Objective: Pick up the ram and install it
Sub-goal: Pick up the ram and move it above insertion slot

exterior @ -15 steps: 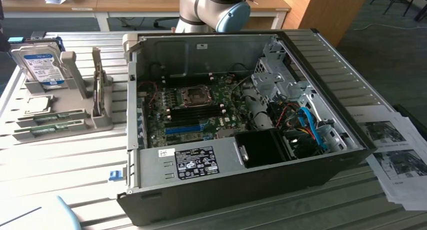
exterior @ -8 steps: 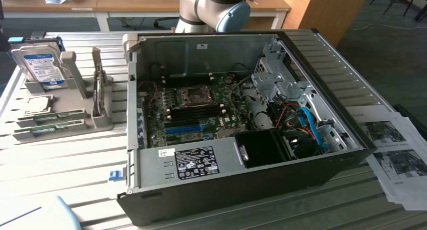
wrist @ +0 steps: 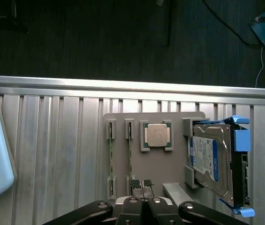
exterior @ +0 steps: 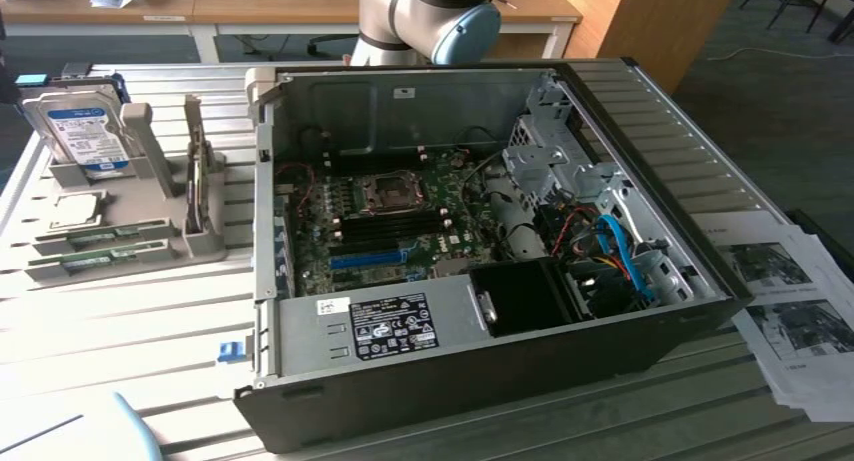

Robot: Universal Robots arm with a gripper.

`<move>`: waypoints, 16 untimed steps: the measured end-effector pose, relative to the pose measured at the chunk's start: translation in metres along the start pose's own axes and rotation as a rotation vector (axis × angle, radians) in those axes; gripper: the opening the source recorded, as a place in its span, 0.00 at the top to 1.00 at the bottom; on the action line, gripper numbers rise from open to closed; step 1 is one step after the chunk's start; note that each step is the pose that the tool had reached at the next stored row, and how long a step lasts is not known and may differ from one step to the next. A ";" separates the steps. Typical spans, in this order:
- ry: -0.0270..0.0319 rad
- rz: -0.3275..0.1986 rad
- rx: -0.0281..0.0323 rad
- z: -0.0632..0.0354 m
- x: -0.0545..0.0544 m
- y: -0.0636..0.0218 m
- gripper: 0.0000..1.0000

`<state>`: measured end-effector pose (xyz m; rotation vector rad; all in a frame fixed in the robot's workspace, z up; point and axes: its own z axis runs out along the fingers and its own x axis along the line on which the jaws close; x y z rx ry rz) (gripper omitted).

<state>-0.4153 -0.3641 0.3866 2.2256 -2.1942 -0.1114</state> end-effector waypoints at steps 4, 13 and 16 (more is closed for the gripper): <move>0.0003 -0.002 0.0113 0.0000 0.000 0.0001 0.91; 0.0000 -0.004 0.0216 0.0004 0.000 0.0003 0.91; -0.0035 -0.006 0.0217 0.0246 0.001 -0.0013 0.91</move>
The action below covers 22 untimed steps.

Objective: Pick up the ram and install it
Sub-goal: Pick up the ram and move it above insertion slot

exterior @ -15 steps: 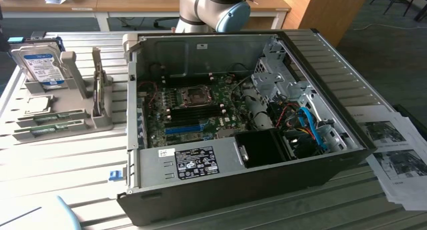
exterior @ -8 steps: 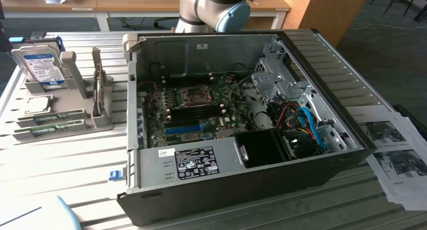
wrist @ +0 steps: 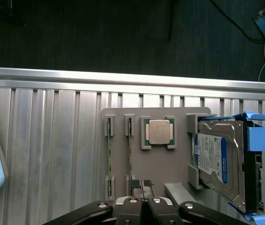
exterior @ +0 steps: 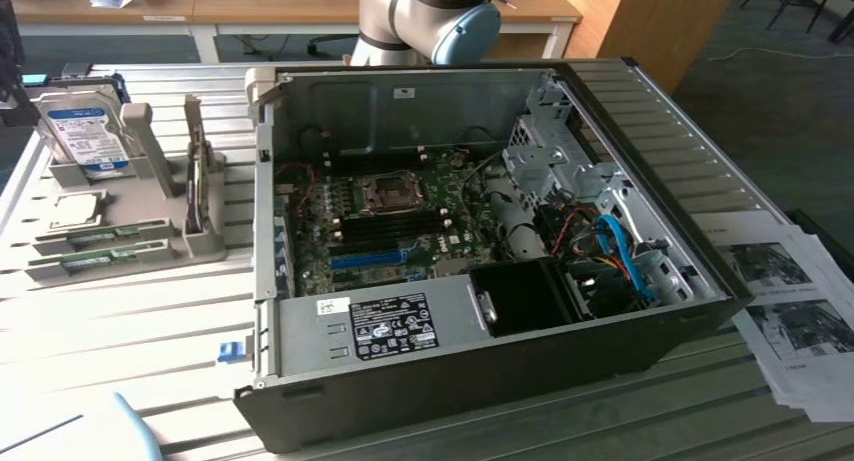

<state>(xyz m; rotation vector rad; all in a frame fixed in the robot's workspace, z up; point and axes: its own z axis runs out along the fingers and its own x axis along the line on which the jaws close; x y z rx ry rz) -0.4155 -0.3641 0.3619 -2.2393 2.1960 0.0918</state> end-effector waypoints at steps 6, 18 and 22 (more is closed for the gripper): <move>0.0000 0.000 -0.0001 0.0000 0.000 0.0000 0.91; 0.0000 0.000 0.0000 0.0000 0.000 0.0000 0.78; 0.0000 0.000 0.0000 0.0000 0.000 0.0000 0.71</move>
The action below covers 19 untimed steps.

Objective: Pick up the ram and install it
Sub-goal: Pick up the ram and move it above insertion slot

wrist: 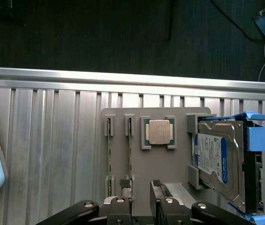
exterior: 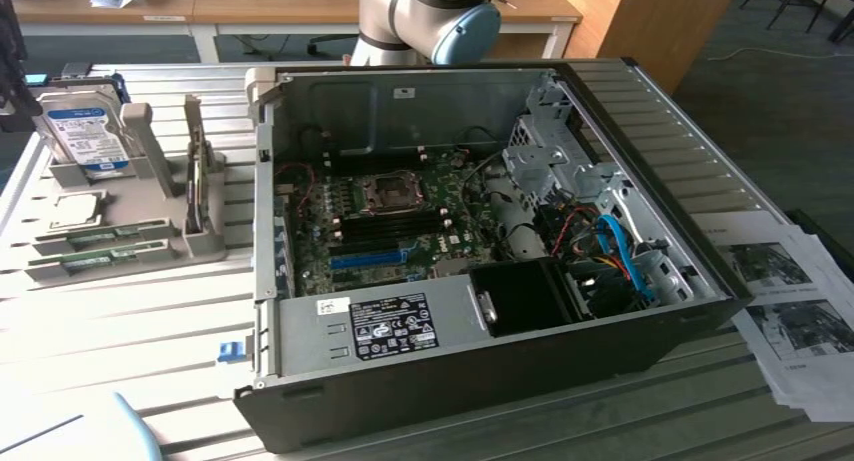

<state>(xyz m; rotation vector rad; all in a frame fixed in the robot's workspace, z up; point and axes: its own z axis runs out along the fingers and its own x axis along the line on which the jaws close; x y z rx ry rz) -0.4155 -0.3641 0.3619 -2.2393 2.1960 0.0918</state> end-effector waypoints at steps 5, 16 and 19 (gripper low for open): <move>0.0000 0.000 0.0000 0.0000 0.000 0.0000 0.71; -0.0001 0.000 0.0000 0.0045 0.000 -0.0002 0.71; -0.0001 0.000 0.0001 0.0082 0.000 -0.0003 0.71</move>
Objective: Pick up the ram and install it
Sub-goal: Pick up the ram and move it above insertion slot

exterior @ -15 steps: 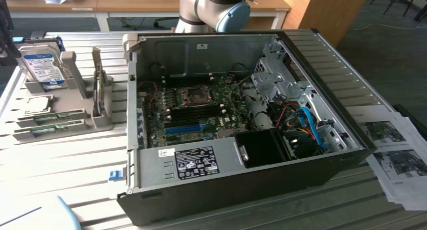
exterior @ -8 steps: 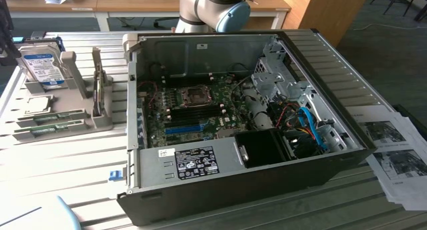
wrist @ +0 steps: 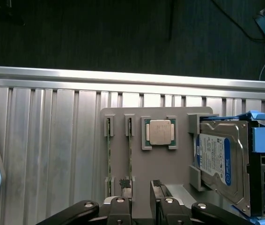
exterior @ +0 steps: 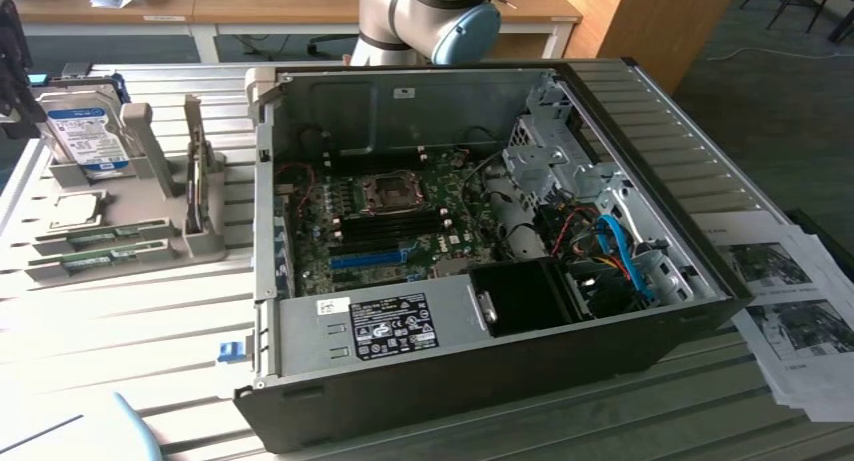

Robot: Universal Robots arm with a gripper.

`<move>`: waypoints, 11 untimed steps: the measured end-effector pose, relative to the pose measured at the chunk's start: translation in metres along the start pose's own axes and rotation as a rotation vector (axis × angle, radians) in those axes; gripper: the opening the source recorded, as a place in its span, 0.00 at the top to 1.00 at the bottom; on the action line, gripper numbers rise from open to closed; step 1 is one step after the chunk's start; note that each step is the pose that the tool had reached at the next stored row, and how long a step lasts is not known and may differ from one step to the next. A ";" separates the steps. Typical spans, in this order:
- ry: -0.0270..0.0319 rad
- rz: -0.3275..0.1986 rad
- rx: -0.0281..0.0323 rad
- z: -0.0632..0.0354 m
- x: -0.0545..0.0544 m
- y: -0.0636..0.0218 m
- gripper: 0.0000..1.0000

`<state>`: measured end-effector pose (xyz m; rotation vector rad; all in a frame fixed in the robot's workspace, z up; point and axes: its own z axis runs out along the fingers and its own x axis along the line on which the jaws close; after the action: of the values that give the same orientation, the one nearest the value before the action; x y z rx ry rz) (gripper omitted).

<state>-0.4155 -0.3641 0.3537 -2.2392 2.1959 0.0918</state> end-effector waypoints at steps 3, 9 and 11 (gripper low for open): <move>0.0001 0.000 0.0000 0.0037 0.000 -0.0001 0.71; 0.0001 0.000 -0.0001 0.0104 0.000 -0.0004 0.71; 0.0001 0.000 0.0000 0.0128 0.001 -0.0005 0.71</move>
<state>-0.4155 -0.3641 0.3409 -2.2393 2.1959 0.0917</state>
